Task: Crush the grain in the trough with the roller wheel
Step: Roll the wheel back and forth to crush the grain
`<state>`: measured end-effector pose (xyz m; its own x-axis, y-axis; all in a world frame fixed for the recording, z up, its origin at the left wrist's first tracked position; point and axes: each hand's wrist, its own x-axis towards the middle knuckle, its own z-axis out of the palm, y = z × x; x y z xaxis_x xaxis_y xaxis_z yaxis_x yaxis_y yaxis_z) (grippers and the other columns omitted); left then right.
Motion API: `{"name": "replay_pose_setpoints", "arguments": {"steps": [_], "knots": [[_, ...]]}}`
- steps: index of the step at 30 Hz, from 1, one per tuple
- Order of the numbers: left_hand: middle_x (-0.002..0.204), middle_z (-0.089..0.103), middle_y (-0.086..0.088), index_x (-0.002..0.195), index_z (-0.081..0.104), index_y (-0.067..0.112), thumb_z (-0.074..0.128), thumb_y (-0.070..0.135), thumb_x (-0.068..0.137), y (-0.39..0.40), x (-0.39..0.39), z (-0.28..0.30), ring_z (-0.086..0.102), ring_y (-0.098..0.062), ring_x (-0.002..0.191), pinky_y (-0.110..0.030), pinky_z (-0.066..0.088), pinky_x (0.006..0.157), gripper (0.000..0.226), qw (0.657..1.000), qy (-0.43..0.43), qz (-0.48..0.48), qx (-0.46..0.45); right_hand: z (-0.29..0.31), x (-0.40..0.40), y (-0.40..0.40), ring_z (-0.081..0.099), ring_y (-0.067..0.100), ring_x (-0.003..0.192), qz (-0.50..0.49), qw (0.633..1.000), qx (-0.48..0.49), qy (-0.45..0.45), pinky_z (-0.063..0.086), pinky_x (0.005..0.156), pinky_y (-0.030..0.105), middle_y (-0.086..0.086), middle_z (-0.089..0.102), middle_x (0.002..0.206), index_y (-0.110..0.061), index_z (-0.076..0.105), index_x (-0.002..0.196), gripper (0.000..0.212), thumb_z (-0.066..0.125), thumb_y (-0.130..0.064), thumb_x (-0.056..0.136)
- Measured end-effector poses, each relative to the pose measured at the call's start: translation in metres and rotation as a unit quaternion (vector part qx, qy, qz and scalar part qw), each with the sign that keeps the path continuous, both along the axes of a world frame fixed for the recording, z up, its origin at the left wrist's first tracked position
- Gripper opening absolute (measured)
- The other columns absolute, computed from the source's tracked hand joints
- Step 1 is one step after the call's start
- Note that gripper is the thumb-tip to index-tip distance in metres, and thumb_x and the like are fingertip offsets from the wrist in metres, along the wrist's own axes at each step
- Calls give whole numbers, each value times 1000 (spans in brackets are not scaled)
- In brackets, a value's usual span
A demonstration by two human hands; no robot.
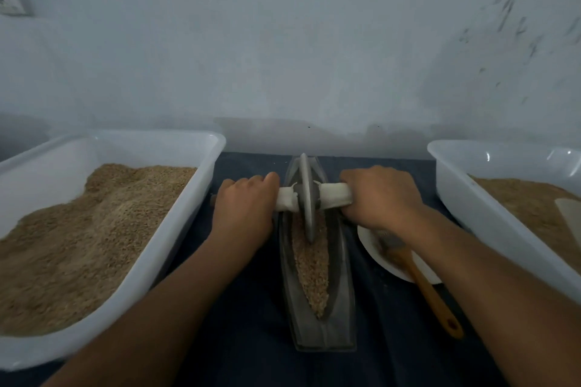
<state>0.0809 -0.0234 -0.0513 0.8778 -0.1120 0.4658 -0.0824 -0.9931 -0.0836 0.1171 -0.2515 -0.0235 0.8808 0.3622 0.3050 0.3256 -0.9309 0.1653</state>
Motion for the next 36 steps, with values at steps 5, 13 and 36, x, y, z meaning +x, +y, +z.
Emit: {"name": "replay_pose_setpoints", "arguments": {"steps": [5,13,36], "knots": [[91,59,3,92,35,26,65,22,86,-1,27,9,56,-20,74,-34,33,70,31,1000,15,9,17,7,27,2,53,17,73,4,998,1,56,27,51,26,-13,53,79,-38,52,87,20,65,-49,77],[97,60,2,100,43,24,68,24,85,-10,13,13,60,-20,86,-33,32,73,30,999,-16,9,37,-2,16,-4,49,11,66,-25,997,33,67,27,51,28,-12,55,80,-36,50,89,21,64,-49,80],[92,50,1,99,45,20,62,14,80,-9,-79,-6,48,-19,83,-34,40,81,25,998,-43,-37,2,3,-79,4,54,19,82,53,998,7,-20,20,51,29,-1,59,102,-21,50,103,26,68,-29,87]]}}
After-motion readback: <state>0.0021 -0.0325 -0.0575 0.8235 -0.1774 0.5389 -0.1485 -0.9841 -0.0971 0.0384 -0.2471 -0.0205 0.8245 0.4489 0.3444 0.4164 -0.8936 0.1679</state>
